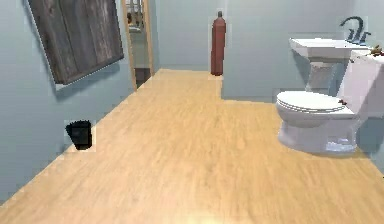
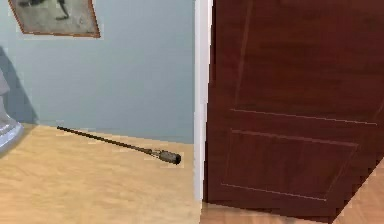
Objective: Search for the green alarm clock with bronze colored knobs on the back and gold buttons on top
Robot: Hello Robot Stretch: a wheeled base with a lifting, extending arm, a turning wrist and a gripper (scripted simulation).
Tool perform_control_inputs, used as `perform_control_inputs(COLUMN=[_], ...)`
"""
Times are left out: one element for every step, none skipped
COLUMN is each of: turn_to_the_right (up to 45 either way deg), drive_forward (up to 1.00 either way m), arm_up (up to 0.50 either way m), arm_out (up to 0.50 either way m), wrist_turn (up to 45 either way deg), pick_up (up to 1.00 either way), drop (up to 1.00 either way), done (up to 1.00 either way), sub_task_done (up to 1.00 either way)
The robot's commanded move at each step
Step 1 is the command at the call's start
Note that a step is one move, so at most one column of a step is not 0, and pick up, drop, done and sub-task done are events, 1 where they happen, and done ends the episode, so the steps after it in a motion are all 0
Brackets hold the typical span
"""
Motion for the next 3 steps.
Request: perform_control_inputs(turn_to_the_right=[0.0, -9.0, 0.0], drive_forward=[0.20, 0.00, 1.00], arm_up=[0.00, 0.00, 0.00], arm_out=[0.00, 0.00, 0.00], wrist_turn=[0.0, 0.0, 0.0], pick_up=[0.00, 0.00, 0.00], drop=[0.00, 0.00, 0.00], done=[0.00, 0.00, 0.00], sub_task_done=[0.00, 0.00, 0.00])
